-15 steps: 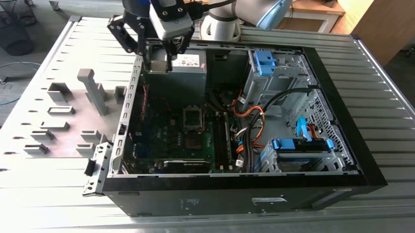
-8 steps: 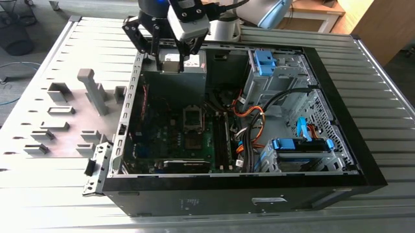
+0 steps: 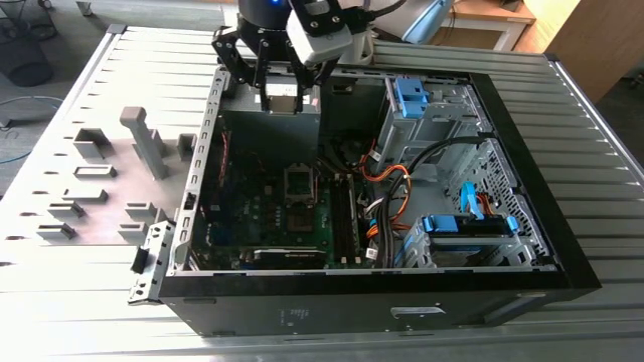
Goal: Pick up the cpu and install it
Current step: 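Pick up the cpu and move it towards the insertion slot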
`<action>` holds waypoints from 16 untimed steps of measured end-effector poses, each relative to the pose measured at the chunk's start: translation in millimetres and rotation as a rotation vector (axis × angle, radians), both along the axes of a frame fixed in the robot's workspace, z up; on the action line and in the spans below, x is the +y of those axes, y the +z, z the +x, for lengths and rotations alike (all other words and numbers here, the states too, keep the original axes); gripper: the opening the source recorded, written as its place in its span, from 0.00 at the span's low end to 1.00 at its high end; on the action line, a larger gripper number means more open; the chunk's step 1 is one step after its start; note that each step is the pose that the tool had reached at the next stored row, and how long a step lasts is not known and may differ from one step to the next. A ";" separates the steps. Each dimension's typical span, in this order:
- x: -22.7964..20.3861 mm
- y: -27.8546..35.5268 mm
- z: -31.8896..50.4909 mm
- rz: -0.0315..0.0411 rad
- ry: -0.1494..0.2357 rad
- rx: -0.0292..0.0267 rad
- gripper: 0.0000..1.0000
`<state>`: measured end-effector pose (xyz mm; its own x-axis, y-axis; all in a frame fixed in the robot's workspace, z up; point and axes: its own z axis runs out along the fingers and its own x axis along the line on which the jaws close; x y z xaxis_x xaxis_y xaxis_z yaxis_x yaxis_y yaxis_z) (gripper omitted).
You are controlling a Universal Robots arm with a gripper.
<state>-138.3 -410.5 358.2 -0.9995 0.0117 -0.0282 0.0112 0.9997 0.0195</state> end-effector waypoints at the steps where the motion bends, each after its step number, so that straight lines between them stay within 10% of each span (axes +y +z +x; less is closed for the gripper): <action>1: 0.0 0.0 2.5 0.0000 0.000 0.0001 0.47; 16: 0.0 -0.4 38.5 0.0001 0.000 0.0003 0.47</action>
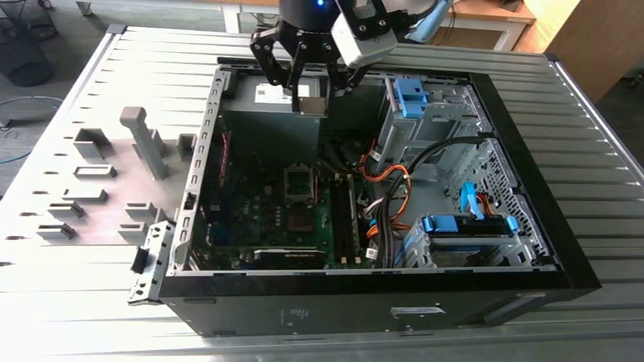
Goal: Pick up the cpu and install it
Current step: 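Pick up the cpu and move it towards the insertion slot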
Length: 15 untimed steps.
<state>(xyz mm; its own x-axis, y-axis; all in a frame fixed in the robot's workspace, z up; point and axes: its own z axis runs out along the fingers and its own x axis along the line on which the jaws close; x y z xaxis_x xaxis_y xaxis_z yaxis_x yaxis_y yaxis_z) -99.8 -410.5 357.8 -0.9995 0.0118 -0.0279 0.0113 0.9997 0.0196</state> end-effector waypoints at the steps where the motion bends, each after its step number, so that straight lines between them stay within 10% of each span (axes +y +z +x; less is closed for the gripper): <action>1: 0.0 0.0 1.0 -0.0001 0.000 0.0001 0.47; 15: -4.2 -2.4 2.1 -0.0001 0.000 0.0000 0.47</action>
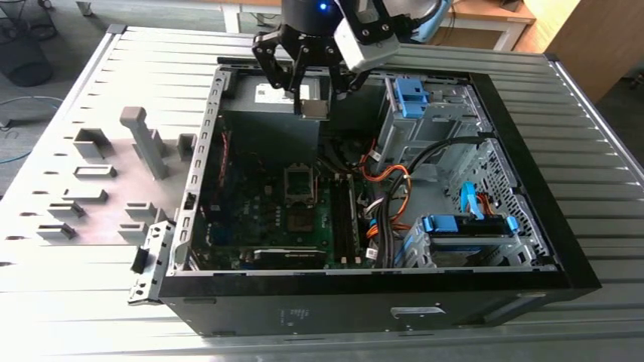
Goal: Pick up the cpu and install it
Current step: 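Pick up the cpu and move it towards the insertion slot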
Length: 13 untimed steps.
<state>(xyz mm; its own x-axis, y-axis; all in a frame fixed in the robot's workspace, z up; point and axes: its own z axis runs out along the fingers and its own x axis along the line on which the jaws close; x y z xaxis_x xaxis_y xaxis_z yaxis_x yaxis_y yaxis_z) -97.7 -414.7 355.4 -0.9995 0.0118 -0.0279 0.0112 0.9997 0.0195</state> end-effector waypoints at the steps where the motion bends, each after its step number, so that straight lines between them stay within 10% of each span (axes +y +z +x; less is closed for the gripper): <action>1: -0.8 -0.6 -0.2 -0.0001 0.000 0.0000 0.47; 13: -11.7 -14.8 -2.4 0.0000 0.000 0.0000 0.47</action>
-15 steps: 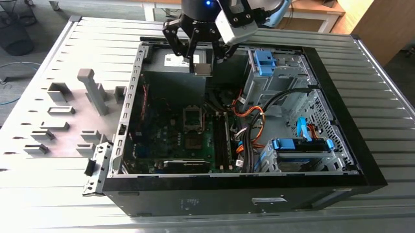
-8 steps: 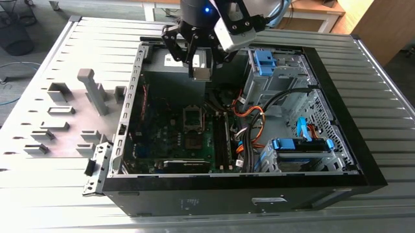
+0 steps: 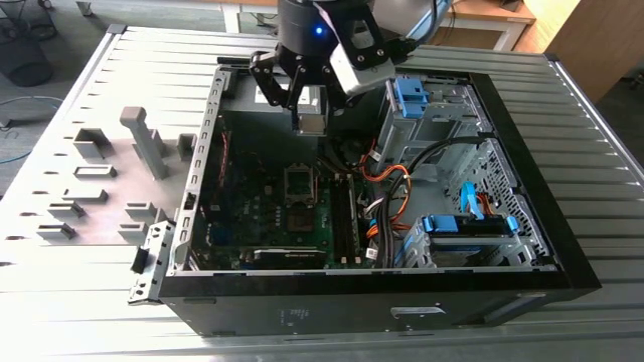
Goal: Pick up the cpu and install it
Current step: 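Pick up the cpu and move it towards the insertion slot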
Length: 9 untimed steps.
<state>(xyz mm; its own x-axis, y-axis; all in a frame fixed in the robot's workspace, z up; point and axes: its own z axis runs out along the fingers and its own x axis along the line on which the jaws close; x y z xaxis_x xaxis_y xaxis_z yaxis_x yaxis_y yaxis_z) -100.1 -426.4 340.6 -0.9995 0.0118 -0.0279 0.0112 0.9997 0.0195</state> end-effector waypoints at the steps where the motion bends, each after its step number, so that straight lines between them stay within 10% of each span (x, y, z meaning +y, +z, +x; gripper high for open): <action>1: -0.6 -1.3 -0.3 0.0000 0.000 0.0000 0.47; 9: -4.1 -12.7 -2.2 0.0000 0.000 0.0000 0.47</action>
<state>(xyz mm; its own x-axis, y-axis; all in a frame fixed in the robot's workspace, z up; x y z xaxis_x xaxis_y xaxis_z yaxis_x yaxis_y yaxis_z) -102.3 -430.6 327.9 -0.9995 0.0118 -0.0279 0.0113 0.9997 0.0195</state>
